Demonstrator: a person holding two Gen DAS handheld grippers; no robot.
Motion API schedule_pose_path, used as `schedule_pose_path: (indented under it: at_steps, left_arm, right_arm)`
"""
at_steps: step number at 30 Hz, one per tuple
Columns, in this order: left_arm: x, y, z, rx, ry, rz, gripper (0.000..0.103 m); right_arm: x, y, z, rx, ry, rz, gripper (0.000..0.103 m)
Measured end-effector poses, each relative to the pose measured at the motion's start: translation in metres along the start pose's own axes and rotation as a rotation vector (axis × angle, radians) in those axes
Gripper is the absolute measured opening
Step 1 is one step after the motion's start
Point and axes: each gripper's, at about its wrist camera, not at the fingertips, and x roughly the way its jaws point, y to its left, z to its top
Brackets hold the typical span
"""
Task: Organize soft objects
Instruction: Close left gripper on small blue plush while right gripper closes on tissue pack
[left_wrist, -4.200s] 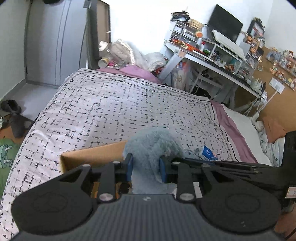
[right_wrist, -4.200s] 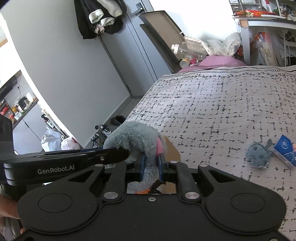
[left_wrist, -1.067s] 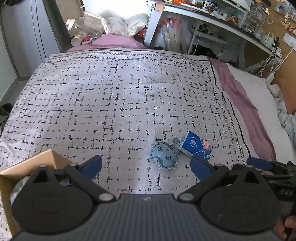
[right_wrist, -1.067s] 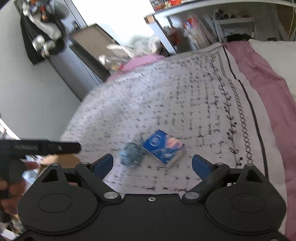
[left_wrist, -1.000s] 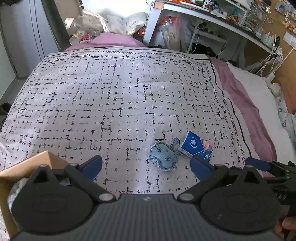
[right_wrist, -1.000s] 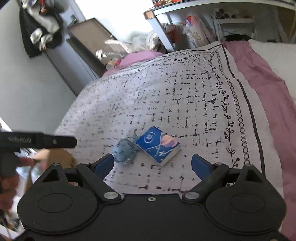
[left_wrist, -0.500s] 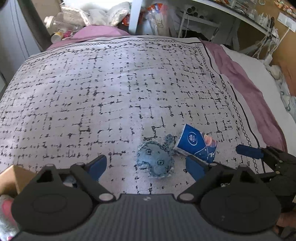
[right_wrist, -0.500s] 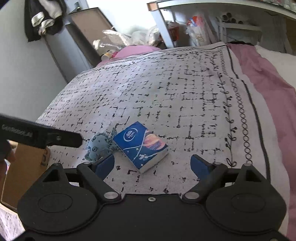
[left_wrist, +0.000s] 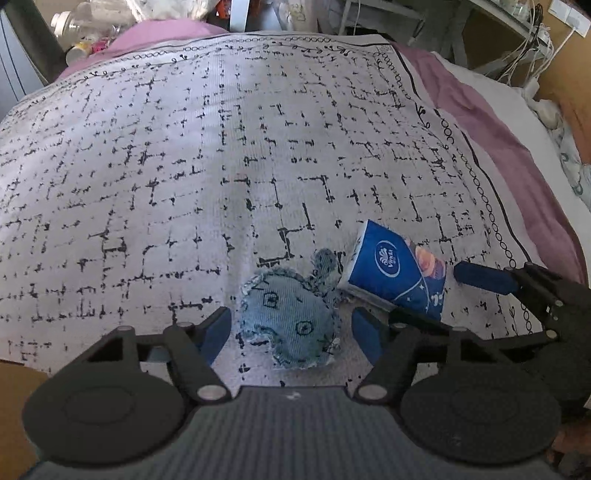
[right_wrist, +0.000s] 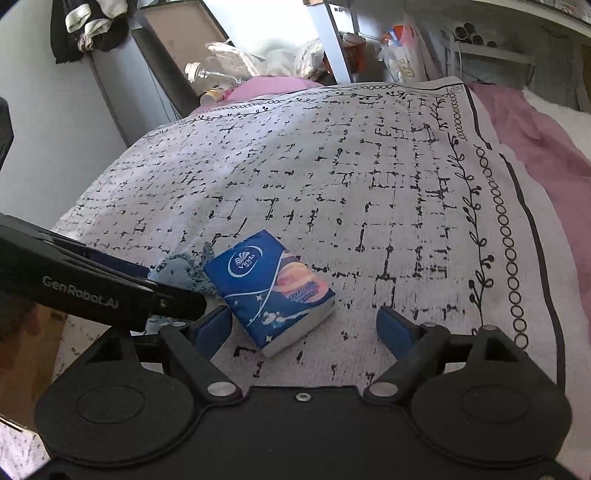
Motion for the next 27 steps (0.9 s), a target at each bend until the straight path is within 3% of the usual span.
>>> schedule_pose_path:
  at_steps: [7, 9, 11, 18, 27]
  left_arm:
    - [-0.002, 0.004, 0.0, -0.011, -0.018, -0.023, 0.039]
    - [-0.005, 0.004, 0.0, -0.016, -0.015, -0.019, 0.037]
    - [-0.009, 0.006, -0.002, -0.024, -0.015, -0.02, 0.035]
    - [-0.034, 0.009, -0.004, -0.046, -0.043, -0.013, 0.035]
    - [-0.074, 0.012, -0.014, -0.038, -0.079, -0.016, 0.035]
  right_arm:
    - [0.004, 0.002, 0.002, -0.018, -0.031, -0.012, 0.085]
    - [0.004, 0.003, 0.002, -0.017, -0.035, -0.012, 0.078]
    - [0.002, 0.004, 0.003, -0.016, -0.038, -0.012, 0.059]
    - [-0.016, 0.001, -0.001, 0.006, -0.014, -0.034, 0.058]
    - [-0.055, 0.01, 0.007, 0.032, -0.052, -0.059, 0.057]
